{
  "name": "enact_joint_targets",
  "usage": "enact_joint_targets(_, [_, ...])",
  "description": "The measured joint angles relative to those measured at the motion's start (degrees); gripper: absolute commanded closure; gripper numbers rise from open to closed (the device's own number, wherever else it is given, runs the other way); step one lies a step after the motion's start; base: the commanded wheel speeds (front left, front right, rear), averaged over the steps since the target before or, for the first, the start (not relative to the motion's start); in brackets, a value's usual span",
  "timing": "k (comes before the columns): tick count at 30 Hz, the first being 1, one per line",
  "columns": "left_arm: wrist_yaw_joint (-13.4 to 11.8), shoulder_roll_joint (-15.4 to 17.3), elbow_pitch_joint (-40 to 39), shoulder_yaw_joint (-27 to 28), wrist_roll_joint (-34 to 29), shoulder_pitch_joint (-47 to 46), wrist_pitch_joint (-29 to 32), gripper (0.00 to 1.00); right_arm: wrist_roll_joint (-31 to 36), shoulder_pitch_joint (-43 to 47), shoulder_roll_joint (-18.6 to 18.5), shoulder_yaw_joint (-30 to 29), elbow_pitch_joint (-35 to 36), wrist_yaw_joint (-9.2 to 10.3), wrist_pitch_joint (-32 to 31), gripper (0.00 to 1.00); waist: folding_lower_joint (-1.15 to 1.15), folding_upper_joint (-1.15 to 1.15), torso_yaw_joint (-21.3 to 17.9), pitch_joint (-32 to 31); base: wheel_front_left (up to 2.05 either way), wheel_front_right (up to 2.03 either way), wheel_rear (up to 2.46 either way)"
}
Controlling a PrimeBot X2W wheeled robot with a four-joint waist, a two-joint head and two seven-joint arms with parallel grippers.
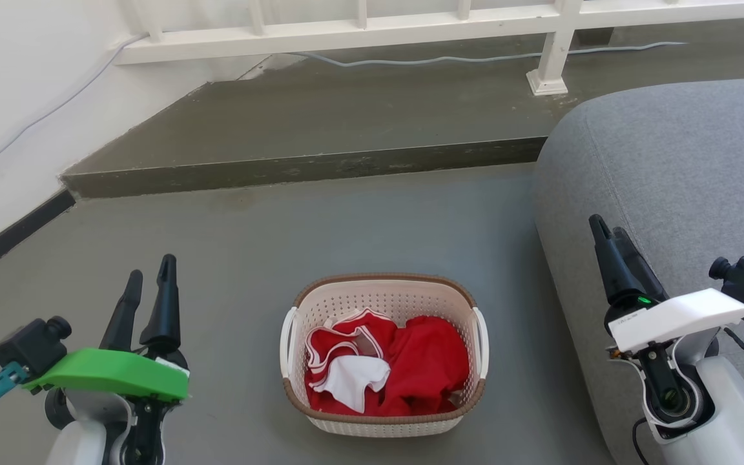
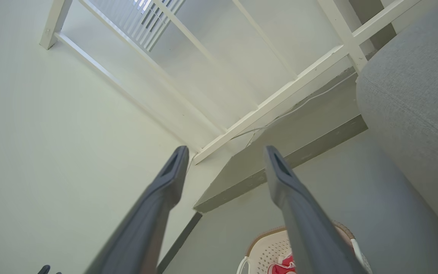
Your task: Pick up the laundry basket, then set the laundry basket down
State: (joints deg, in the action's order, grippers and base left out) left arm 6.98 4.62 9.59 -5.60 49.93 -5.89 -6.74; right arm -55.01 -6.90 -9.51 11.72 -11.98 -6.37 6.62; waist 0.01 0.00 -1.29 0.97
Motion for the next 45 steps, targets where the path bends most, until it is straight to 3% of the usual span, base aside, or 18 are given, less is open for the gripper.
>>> enact_joint_targets(12, [0.1,0.0,-1.0,-1.9,-11.4,0.0,-2.4,0.00,9.4,-1.0,-0.6,2.1,-0.2,1.91,2.5,0.00,0.00,0.00,-0.5,-0.1,0.00,0.00,0.00])
enact_joint_targets(33, [0.1,-0.5,-2.7,-3.8,-27.0,-0.1,-6.5,0.00,23.6,-2.4,-1.0,5.2,-0.4,2.45,6.8,0.00,0.00,0.00,-1.0,0.6,0.00,0.00,0.00])
enact_joint_targets(45, [0.1,-0.8,-2.9,-4.0,-30.5,-1.5,-7.7,0.00,27.4,-3.2,-0.9,5.3,-0.4,2.37,7.7,0.00,0.00,0.00,-1.1,0.9,0.00,0.00,0.00])
